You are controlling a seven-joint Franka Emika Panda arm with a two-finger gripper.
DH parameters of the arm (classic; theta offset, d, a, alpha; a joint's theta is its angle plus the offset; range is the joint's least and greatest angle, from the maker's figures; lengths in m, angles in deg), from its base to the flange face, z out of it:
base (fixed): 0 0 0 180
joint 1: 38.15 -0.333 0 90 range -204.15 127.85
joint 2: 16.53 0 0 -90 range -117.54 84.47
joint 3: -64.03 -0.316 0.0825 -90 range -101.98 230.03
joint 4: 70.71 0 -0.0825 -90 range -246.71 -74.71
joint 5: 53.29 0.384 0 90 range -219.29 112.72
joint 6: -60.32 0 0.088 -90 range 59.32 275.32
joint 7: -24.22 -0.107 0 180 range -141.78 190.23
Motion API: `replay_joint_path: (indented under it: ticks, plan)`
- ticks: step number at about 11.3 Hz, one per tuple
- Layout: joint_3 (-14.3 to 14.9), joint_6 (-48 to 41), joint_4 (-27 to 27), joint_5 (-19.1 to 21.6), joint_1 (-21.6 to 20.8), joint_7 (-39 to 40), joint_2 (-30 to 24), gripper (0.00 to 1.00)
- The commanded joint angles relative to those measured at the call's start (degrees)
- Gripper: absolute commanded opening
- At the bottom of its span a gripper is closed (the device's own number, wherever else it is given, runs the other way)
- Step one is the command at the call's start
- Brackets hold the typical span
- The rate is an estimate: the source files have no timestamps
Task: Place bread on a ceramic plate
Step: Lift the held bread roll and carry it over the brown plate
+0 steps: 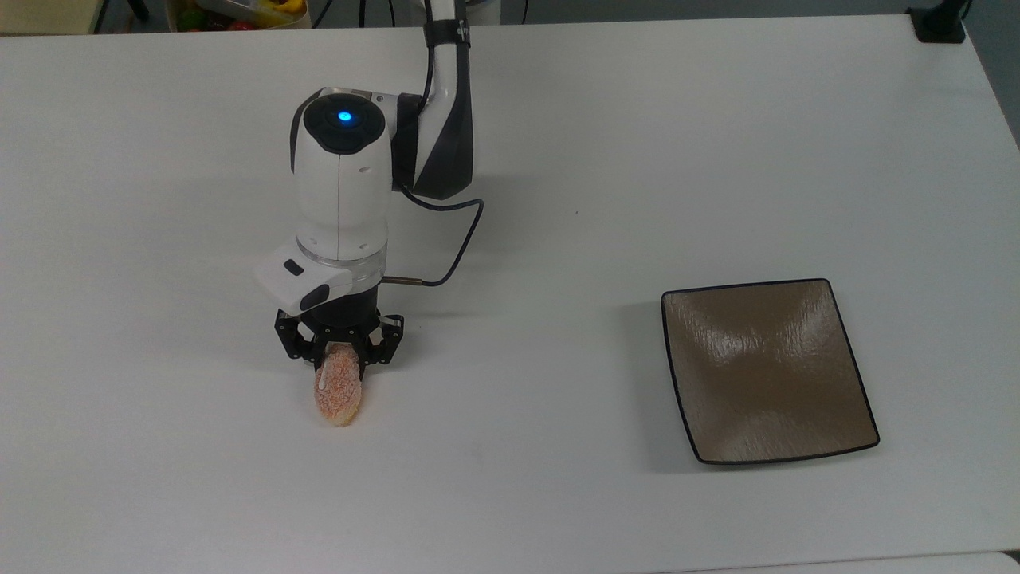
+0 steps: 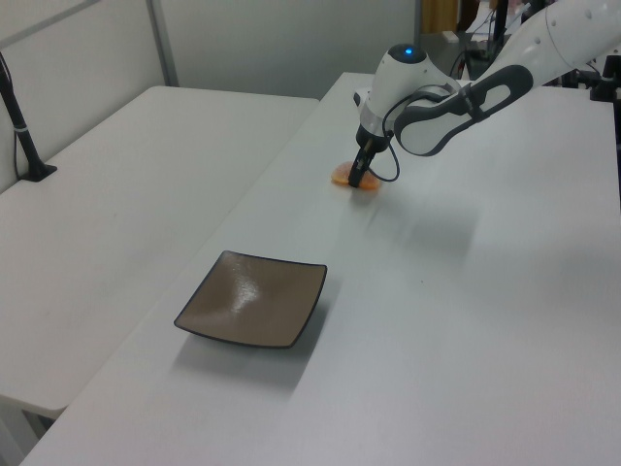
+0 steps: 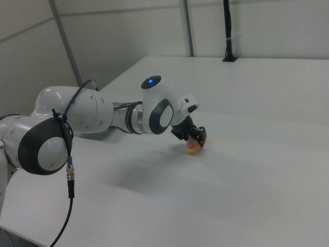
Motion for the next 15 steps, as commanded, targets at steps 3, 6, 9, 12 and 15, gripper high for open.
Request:
replay_joint_path:
  ticks: [3,6,9,12,15]
  plan:
    - [0.2,0.9,-0.4,-0.7,0.0,0.5,-2.2,0.19]
    - [0.0,-1.4,-1.0,0.3,-0.5,0.2,-7.7,0.19]
    - [-1.2,-12.0,-1.1,1.7,-2.0,0.1,-15.3,0.20]
    - [-1.3,-20.6,-1.1,5.5,-5.1,0.1,-19.5,0.21]
    - [-1.6,-22.7,-0.7,6.8,-8.6,-1.4,-20.2,0.21]
